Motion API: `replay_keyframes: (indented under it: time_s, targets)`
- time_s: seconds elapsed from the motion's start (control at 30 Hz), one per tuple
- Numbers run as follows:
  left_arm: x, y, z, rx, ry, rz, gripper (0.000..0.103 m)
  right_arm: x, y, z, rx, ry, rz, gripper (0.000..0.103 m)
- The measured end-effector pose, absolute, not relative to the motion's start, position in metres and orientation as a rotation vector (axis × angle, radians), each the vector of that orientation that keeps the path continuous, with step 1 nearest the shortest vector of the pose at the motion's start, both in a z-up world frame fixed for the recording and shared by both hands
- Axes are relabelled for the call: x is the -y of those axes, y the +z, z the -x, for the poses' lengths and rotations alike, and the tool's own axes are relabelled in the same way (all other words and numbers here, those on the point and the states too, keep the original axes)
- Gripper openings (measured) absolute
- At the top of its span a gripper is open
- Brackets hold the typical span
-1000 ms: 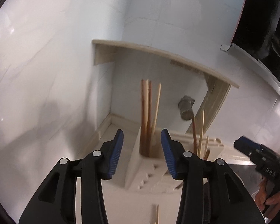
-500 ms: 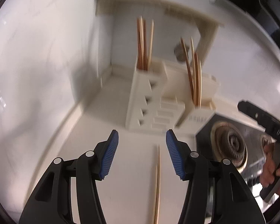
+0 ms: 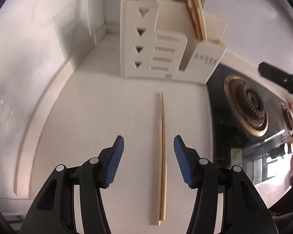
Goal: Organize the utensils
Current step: 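Withdraw both open tools back to the last two light chopsticks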
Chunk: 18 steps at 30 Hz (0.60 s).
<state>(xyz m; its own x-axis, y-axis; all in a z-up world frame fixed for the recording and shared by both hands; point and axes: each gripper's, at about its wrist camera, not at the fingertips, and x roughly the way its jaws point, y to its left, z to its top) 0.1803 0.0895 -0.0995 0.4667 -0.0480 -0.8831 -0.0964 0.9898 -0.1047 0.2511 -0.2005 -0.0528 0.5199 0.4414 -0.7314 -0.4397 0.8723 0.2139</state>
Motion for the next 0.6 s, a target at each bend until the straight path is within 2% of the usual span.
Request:
replay_keyframes:
  time_s: [0.6]
  targets:
    - [-0.080,-0.144,-0.178,-1.273,0.001,0.081,0.053,0.201,-0.081,-0.237,-0.990,0.513,0.029,0.076]
